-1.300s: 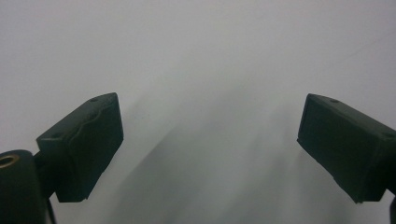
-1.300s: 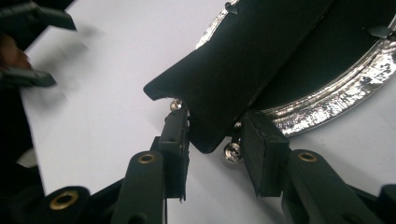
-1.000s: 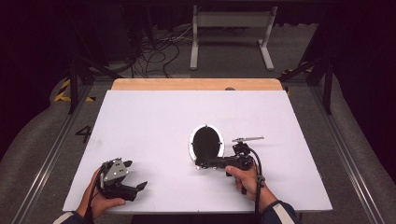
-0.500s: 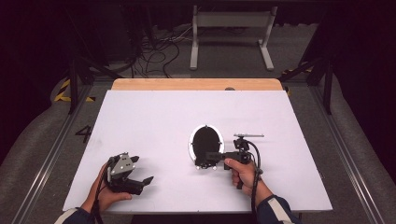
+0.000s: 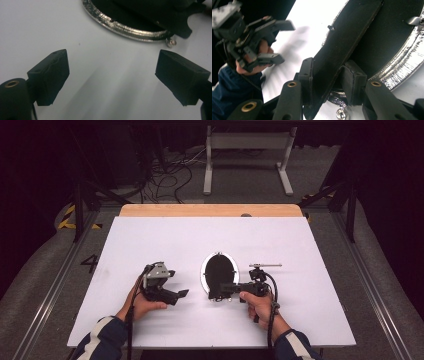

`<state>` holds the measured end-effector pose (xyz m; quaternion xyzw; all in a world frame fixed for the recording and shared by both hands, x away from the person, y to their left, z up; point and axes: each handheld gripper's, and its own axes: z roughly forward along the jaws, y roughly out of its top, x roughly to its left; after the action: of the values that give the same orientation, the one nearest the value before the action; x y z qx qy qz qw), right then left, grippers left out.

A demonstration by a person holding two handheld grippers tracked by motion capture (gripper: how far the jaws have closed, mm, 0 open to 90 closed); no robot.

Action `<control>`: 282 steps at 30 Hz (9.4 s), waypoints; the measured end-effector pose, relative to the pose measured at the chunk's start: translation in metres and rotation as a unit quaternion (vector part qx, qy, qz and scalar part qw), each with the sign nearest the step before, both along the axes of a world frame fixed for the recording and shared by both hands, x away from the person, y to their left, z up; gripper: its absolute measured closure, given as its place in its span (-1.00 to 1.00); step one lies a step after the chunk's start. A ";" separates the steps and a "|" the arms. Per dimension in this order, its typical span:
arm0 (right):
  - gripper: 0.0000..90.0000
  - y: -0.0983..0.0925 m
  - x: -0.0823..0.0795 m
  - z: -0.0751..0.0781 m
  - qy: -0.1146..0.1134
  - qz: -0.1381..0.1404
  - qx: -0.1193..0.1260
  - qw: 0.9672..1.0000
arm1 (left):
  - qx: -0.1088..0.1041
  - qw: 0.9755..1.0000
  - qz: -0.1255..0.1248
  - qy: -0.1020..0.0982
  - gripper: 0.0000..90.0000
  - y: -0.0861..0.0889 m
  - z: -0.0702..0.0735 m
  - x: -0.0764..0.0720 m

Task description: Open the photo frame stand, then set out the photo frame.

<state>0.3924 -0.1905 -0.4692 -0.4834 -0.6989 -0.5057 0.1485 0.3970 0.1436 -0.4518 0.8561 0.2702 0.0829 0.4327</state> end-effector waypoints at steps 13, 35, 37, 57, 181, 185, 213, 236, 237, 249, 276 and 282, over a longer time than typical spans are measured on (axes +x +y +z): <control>0.47 0.001 -0.007 0.006 -0.074 0.030 -0.028 0.996 | -0.029 0.999 -0.010 0.035 -0.67 -0.038 -0.006 0.028; 0.48 0.003 -0.016 0.014 -0.139 0.066 -0.075 0.985 | -0.072 0.994 -0.060 0.059 -0.09 -0.049 -0.003 0.032; 0.48 0.003 -0.017 0.015 -0.149 0.066 -0.080 0.983 | -0.072 0.994 -0.059 0.050 0.01 -0.049 -0.002 0.030; 0.67 -0.008 -0.017 0.021 -0.176 0.028 -0.077 0.981 | -0.075 0.994 -0.072 -0.043 0.40 -0.058 0.014 0.015; 1.00 0.094 -0.079 0.019 -0.338 0.009 -0.286 0.896 | 0.034 0.990 -0.037 -0.132 0.65 -0.061 0.003 0.009; 1.00 0.095 -0.082 0.018 -0.336 0.007 -0.296 0.894 | 0.045 0.989 -0.040 -0.136 0.68 -0.061 0.004 0.007; 1.00 0.061 -0.073 0.016 -0.287 0.013 -0.269 0.919 | 0.067 0.986 -0.054 -0.141 0.76 -0.063 0.008 -0.006; 1.00 0.051 -0.072 0.020 -0.298 0.016 -0.268 0.916 | 0.019 0.990 -0.052 -0.127 0.58 -0.066 0.009 -0.003; 1.00 0.051 -0.072 0.020 -0.298 0.016 -0.269 0.916 | 0.018 0.990 -0.055 -0.127 0.60 -0.066 0.008 -0.003; 1.00 0.046 -0.069 0.020 -0.287 0.012 -0.276 0.917 | 0.050 0.984 -0.066 -0.155 0.72 -0.068 0.011 -0.010; 1.00 0.021 -0.046 0.011 -0.261 0.011 -0.283 0.923 | 0.043 0.986 -0.055 -0.149 0.63 -0.074 0.012 -0.022; 1.00 0.017 -0.046 0.014 -0.260 0.009 -0.265 0.928 | 0.014 0.991 -0.049 -0.125 0.49 -0.073 0.007 -0.017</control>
<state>0.3463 -0.1738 -0.4552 -0.3506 -0.8257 -0.4089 -0.1677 0.3795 0.0709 -0.4447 0.8573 0.1703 0.1716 0.4545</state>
